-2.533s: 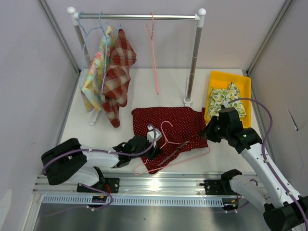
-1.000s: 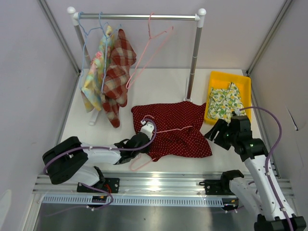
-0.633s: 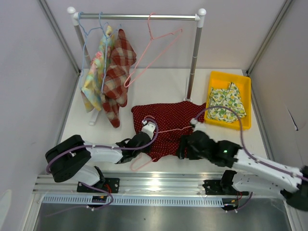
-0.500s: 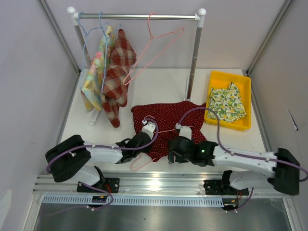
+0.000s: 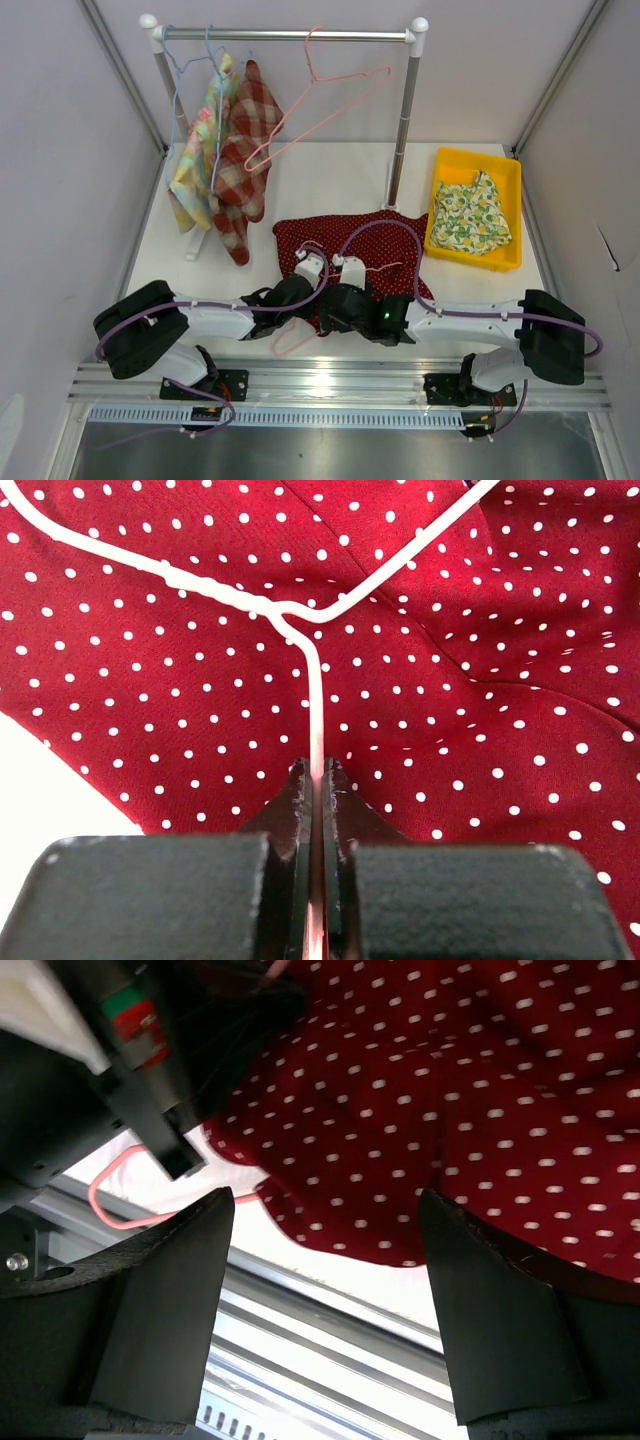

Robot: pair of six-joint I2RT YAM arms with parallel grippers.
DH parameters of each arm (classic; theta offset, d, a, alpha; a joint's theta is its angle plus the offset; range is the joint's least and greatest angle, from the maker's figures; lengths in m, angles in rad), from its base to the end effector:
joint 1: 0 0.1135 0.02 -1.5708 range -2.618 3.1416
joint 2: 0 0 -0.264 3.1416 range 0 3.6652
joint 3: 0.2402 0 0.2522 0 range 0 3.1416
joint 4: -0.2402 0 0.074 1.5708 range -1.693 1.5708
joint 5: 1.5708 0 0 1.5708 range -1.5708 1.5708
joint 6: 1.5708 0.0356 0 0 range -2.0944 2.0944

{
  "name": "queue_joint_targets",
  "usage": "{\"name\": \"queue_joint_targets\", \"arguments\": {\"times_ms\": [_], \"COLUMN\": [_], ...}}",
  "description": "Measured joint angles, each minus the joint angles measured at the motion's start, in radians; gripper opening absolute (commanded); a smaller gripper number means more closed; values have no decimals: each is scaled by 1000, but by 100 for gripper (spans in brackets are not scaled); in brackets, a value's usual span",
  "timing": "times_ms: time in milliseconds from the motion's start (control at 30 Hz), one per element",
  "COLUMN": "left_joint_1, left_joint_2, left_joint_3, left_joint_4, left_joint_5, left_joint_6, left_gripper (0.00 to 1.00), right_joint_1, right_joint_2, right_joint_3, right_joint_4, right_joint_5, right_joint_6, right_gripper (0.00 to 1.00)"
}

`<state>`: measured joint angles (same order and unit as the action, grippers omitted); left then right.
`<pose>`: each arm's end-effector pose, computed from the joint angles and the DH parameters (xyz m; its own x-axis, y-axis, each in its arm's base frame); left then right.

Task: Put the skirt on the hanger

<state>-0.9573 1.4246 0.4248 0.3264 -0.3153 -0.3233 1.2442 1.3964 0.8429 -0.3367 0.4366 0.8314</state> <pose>0.1522 -0.1970 0.1338 -0.5431 0.2466 -0.8026 0.4907 0.8689 -0.0650 0.1044 0.2613 0.2132 -0.7391 -0.0950 -0.6669 -0.3366 0.9096 0.2435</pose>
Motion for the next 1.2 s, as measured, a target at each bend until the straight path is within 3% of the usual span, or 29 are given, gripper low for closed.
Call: {"name": "queue_joint_targets", "arguments": {"times_ms": [167,200,333,367,400,433,500,600,933,1200], "left_joint_1": [0,0,0,0,0,0,0,0,0,0], "left_joint_2": [-1,-1,-1,-2,-2,-3,-5,-9,-18,-18], "left_joint_3": [0,0,0,0,0,0,0,0,0,6], "left_joint_4": [0,0,0,0,0,-1,-1,-2,-1,-11], "left_joint_5": [5,5,6,7,8,9,11,14,31,31], "left_joint_6": [0,0,0,0,0,0,0,0,1,2], "left_gripper": [0,0,0,0,0,0,0,0,0,0], "right_joint_1": [42,45,49,49,47,45,37,21,-110,-123], "right_joint_2": [55,67,114,118,122,124,126,119,-99,-129], "right_joint_3": [6,7,7,7,7,7,8,14,101,131], "right_joint_4": [31,34,34,34,31,28,21,-1,-129,-188], "right_joint_5": [12,12,21,24,28,29,31,34,-6,-59], "right_joint_6": [30,34,52,54,56,53,56,54,-22,-50], "right_gripper": [72,65,53,49,31,21,10,3,4,4]}}
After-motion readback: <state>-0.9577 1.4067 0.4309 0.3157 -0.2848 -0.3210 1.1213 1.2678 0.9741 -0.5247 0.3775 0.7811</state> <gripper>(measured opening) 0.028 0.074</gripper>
